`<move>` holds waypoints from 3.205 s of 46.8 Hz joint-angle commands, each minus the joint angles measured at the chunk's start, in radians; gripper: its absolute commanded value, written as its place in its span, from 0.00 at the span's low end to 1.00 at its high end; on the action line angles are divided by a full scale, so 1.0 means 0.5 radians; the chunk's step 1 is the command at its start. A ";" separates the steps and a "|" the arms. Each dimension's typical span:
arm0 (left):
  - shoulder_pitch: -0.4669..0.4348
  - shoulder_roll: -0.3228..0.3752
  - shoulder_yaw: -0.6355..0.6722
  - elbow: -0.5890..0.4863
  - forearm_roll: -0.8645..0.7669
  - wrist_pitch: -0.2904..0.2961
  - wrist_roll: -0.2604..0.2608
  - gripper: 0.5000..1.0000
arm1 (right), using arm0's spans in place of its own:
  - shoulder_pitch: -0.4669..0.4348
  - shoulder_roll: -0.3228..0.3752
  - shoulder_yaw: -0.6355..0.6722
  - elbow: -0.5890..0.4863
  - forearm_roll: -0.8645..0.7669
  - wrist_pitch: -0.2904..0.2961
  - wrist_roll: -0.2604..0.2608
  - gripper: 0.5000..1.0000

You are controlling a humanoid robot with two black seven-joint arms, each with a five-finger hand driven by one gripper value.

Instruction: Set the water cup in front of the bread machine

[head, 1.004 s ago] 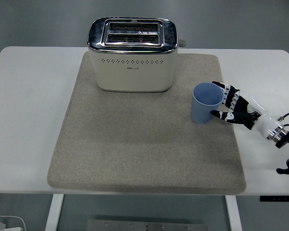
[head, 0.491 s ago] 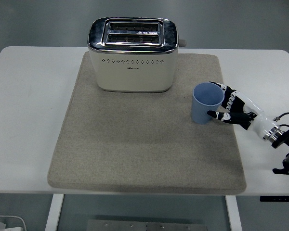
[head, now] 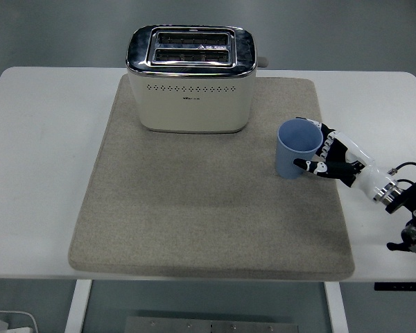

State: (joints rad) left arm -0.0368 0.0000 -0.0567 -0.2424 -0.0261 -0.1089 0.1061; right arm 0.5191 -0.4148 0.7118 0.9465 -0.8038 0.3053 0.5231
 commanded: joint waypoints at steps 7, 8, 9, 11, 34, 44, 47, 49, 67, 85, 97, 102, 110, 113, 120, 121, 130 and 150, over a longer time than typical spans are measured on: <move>0.000 0.000 0.000 0.000 0.000 0.000 0.003 1.00 | 0.008 0.010 -0.003 -0.018 0.000 0.000 0.000 0.84; 0.000 0.000 -0.003 0.000 0.000 0.000 0.000 1.00 | 0.011 0.020 -0.003 -0.025 0.000 0.000 0.000 0.84; 0.000 0.000 0.000 0.000 0.000 0.000 0.000 1.00 | 0.017 0.032 -0.003 -0.031 0.000 0.003 0.000 0.84; 0.000 0.000 0.000 0.000 0.000 0.000 0.000 1.00 | 0.020 0.041 -0.003 -0.046 0.000 0.003 0.000 0.84; 0.000 0.000 0.000 0.000 0.000 0.000 0.000 1.00 | 0.020 0.066 -0.006 -0.061 0.003 0.006 0.000 0.42; 0.000 0.000 0.000 0.000 0.000 0.000 0.000 1.00 | 0.023 0.084 -0.003 -0.058 0.000 0.003 0.009 0.31; 0.000 0.000 0.000 0.000 0.000 0.000 0.000 1.00 | 0.023 0.084 -0.003 -0.052 0.000 0.003 0.012 0.31; 0.000 0.000 0.000 0.000 0.000 0.000 0.000 1.00 | 0.023 0.090 -0.003 -0.046 0.000 0.003 0.012 0.31; 0.000 0.000 0.000 -0.003 0.000 0.000 0.000 1.00 | 0.057 0.244 -0.009 -0.034 -0.092 -0.055 0.006 0.31; 0.000 0.000 0.003 -0.003 0.000 0.000 0.000 1.00 | 0.149 0.391 -0.147 0.015 -0.098 -0.150 -0.003 0.32; 0.000 0.000 0.000 -0.003 0.000 0.000 0.000 1.00 | 0.198 0.486 -0.193 0.015 -0.113 -0.190 -0.003 0.33; 0.000 0.000 0.000 -0.003 0.000 0.000 0.000 1.00 | 0.229 0.508 -0.242 0.015 -0.114 -0.221 -0.006 0.33; 0.000 0.000 0.000 -0.003 0.000 0.000 0.000 1.00 | 0.290 0.569 -0.304 0.012 -0.117 -0.245 -0.037 0.33; 0.000 0.000 0.000 -0.003 0.000 0.000 0.000 1.00 | 0.302 0.587 -0.316 0.012 -0.120 -0.249 -0.046 0.33; 0.000 0.000 0.000 -0.003 0.000 0.000 0.000 1.00 | 0.358 0.646 -0.362 0.000 -0.132 -0.288 -0.049 0.34; 0.000 0.000 0.000 -0.003 0.000 0.000 0.000 1.00 | 0.364 0.649 -0.377 -0.003 -0.132 -0.291 -0.046 0.34; 0.000 0.000 0.000 -0.003 0.000 0.000 0.000 1.00 | 0.410 0.661 -0.414 -0.031 -0.132 -0.328 -0.049 0.34; 0.000 0.000 0.000 -0.003 0.000 0.000 0.000 1.00 | 0.502 0.817 -0.463 -0.221 -0.132 -0.328 -0.049 0.35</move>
State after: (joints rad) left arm -0.0370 0.0000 -0.0568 -0.2439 -0.0259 -0.1089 0.1059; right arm 0.7598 -0.0172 0.4802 0.8523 -0.8697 0.1394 0.4984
